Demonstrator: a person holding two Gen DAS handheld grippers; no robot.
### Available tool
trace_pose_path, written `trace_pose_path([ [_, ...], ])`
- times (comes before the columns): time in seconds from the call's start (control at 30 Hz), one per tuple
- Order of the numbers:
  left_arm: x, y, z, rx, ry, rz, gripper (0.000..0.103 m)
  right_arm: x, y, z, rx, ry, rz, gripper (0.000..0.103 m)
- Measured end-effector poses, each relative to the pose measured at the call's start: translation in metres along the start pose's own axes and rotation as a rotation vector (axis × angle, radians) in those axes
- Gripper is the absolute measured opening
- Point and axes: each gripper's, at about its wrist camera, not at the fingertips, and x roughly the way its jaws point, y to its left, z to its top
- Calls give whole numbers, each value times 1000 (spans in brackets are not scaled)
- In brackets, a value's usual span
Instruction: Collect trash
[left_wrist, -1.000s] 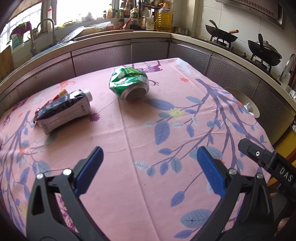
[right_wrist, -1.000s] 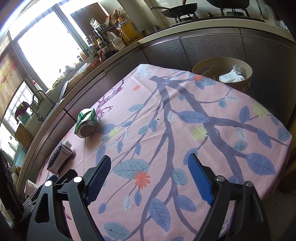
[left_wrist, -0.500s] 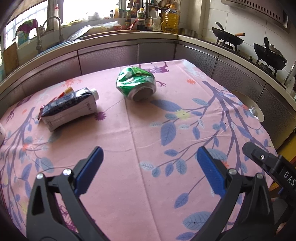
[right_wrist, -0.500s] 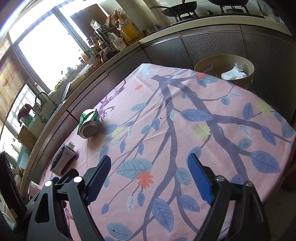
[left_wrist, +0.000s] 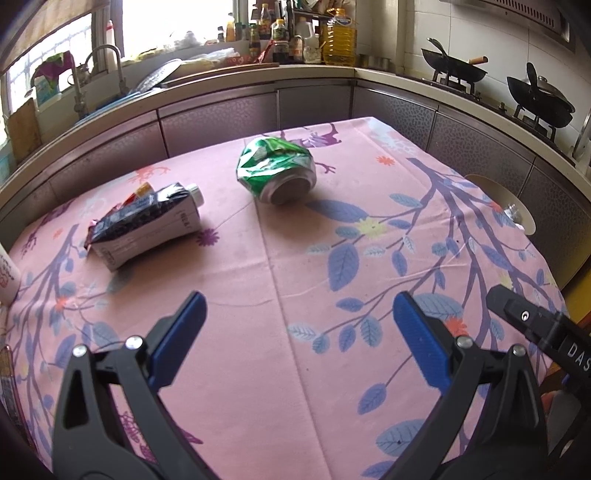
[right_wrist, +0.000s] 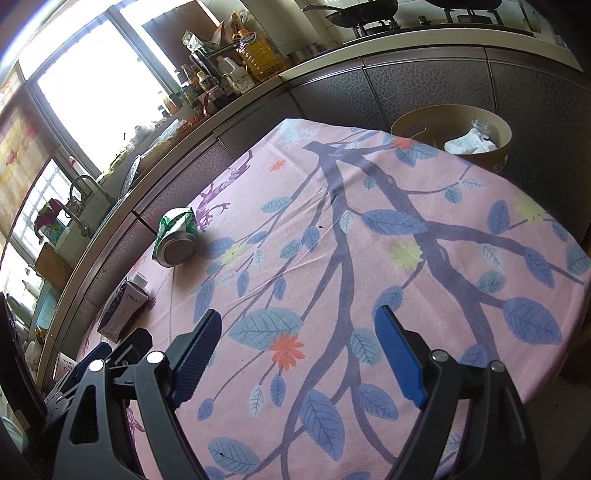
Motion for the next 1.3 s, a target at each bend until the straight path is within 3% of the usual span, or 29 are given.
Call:
trace_pose_path([
  [0.67,0,2,-4,-11,-13,-23,97,2,10,-3,-68,9,29,81],
  [0.77,0,2,-4,-11,-14,-22,97,1,15,-3,-97,9,53,75],
  [1.0,-1,5,-5,1,-20,-23,97,4,16,-4,-101,29,70,74],
  [1.13,-6,23,2,69,-83,-9,97,6,16,-5,-101,41,70,74],
  [1.3,-6,64,28,229,-223,126,97,15,15,-7,-89,71,64,74],
])
